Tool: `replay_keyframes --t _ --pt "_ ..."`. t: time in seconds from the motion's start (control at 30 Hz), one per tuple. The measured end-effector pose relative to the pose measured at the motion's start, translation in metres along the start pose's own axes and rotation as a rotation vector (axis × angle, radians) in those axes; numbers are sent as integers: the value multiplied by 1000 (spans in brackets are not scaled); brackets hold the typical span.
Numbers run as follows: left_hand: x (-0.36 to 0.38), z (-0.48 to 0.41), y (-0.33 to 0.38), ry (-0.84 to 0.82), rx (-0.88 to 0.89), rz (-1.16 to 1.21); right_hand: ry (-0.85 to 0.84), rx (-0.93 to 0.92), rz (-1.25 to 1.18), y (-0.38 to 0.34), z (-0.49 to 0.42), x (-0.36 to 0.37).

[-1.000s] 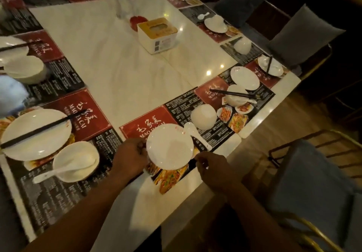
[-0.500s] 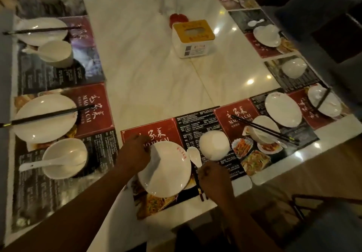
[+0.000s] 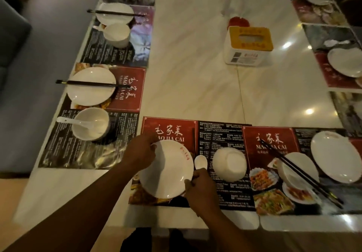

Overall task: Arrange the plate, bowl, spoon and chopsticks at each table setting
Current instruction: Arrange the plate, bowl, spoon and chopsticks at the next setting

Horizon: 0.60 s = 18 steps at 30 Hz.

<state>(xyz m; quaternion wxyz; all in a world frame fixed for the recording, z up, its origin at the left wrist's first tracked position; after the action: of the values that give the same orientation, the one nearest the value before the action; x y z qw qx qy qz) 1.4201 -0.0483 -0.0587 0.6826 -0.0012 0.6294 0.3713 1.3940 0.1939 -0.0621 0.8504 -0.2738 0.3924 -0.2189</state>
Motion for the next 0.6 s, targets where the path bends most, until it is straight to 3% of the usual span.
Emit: replay_keyframes --t 0.17,0.3,0.6 --pt "-9 40 -31 40 -184 60 1 -181 188 -24 -15 -10" --pt "2 60 -43 -51 -318 164 47 -251 360 -35 -26 -22" --pt "4 68 -43 -81 -353 323 86 -278 517 -47 -36 -24"
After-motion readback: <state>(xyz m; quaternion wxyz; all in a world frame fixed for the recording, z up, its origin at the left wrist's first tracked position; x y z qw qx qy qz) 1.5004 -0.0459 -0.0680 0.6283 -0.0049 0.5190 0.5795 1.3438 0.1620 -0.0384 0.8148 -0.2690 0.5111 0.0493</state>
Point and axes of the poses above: each hand's wrist, its own z-axis away from the middle knuckle, its own x-axis out of the palm, y = z × x, the point moved 4 cm from there along -z, towards the middle knuckle
